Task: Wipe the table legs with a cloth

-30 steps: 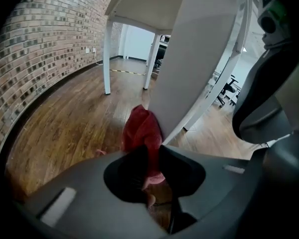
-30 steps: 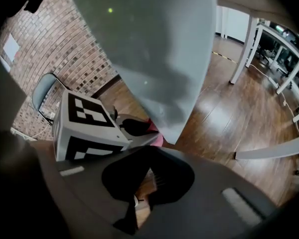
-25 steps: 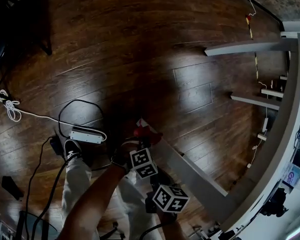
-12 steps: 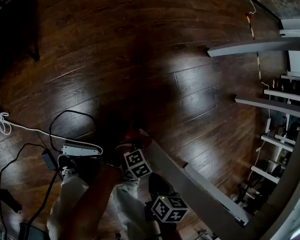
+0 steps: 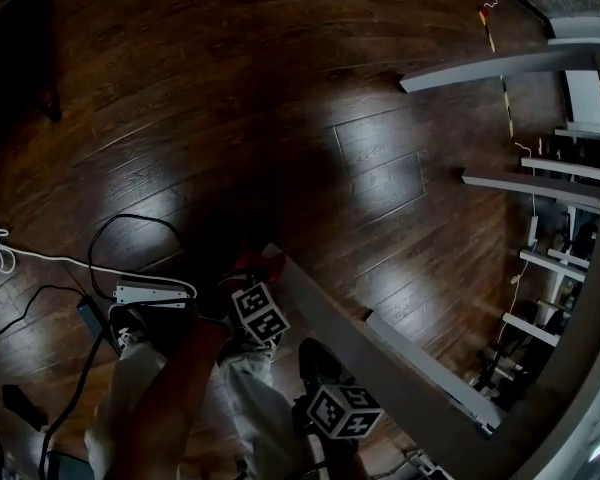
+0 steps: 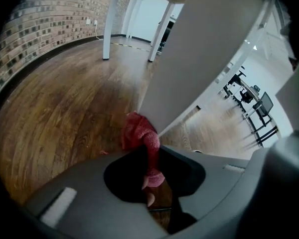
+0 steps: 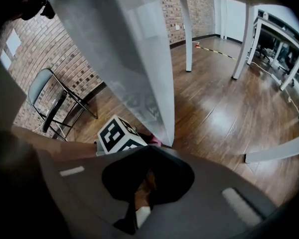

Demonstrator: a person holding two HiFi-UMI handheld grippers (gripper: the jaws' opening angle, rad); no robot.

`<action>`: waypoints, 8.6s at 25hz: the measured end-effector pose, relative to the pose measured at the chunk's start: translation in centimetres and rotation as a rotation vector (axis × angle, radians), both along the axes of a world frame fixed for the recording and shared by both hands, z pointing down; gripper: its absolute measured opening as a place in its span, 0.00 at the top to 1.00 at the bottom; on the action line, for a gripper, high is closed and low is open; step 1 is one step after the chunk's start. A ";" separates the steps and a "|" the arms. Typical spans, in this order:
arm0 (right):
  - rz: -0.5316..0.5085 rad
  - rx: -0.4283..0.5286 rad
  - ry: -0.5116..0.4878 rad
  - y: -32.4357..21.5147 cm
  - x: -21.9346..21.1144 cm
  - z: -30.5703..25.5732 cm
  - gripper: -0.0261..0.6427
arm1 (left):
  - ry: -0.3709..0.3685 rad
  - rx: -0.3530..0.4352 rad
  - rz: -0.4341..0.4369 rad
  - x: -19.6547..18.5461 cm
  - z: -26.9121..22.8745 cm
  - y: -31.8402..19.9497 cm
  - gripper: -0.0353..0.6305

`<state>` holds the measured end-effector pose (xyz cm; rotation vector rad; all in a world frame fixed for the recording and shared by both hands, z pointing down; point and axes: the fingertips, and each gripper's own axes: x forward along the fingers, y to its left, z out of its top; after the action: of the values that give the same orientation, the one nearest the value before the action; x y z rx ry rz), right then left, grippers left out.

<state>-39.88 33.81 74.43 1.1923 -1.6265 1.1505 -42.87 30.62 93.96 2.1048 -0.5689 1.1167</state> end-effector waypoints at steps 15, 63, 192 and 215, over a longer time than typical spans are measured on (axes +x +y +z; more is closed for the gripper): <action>-0.131 -0.037 -0.105 3.2 0.4 -16.3 0.97 | -0.055 0.209 -0.117 1.0 -29.3 -1.1 0.84; -0.536 -0.187 -0.080 6.9 13.9 -26.4 0.97 | -0.022 0.094 -0.904 5.0 -44.5 0.0 0.83; -0.279 -0.157 -0.311 21.3 45.5 -31.7 0.97 | -0.189 0.186 -0.608 47.2 -54.3 10.8 0.85; -0.276 -0.231 -0.399 21.8 51.9 -16.8 0.97 | -0.258 0.069 -0.609 53.9 -36.8 11.9 0.85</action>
<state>11.99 55.62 57.62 0.5924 -1.8199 1.4089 11.04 42.52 57.12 1.6634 -1.2830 1.0125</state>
